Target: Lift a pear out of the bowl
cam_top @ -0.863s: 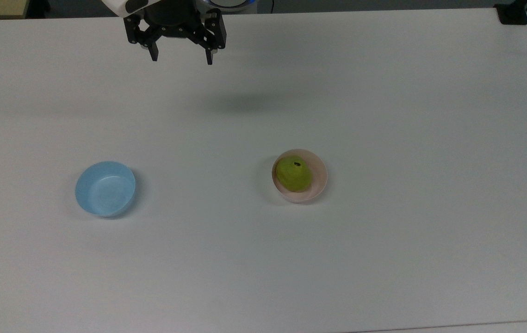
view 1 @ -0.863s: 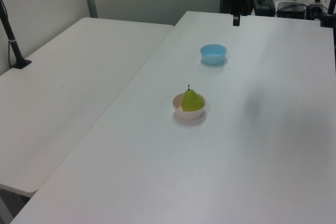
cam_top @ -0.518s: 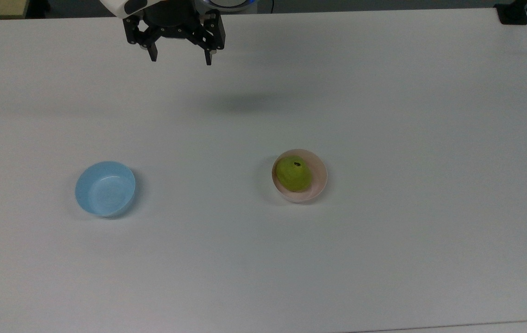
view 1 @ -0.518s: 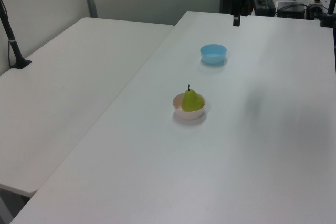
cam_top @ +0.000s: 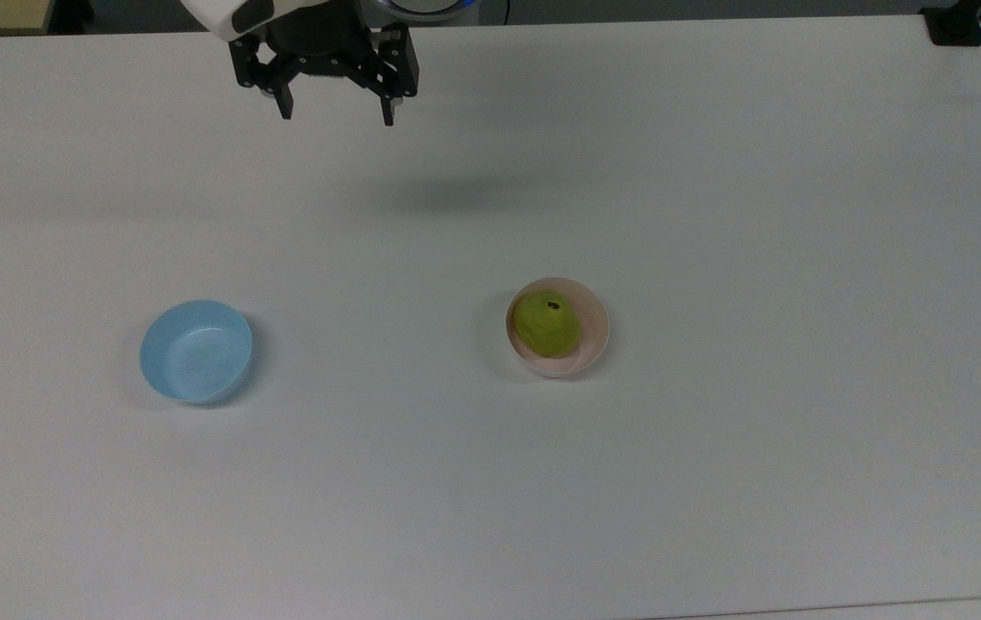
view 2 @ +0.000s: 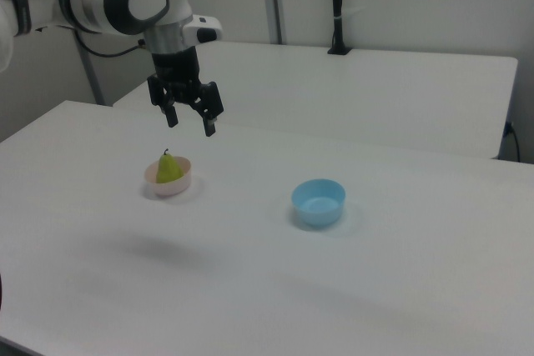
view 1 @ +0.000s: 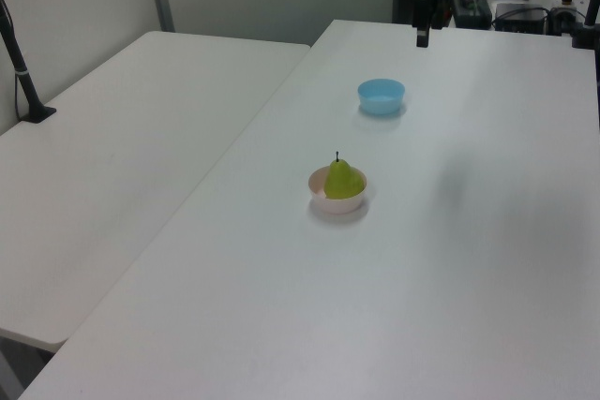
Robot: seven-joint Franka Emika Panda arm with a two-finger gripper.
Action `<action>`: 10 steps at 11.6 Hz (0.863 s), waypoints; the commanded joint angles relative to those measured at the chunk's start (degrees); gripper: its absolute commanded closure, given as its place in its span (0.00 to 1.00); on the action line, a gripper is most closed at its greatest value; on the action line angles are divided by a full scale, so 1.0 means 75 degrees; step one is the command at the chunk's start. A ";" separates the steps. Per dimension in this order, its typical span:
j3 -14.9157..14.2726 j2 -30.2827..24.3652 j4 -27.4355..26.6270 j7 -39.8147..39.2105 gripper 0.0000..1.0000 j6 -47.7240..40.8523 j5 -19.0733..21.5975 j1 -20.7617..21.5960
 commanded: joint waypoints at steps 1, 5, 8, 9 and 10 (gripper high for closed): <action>-0.0058 0.0438 0.0100 -0.0043 0.00 0.1017 0.0138 0.0696; -0.0058 0.1328 0.0544 0.0331 0.00 0.1748 0.0525 0.1763; -0.0070 0.2171 0.0826 0.0625 0.00 0.2226 0.0584 0.2222; -0.0070 0.2452 0.0826 0.0614 0.00 0.2612 0.0573 0.2245; -0.0070 0.2664 0.0815 0.0602 0.00 0.2755 0.0538 0.2315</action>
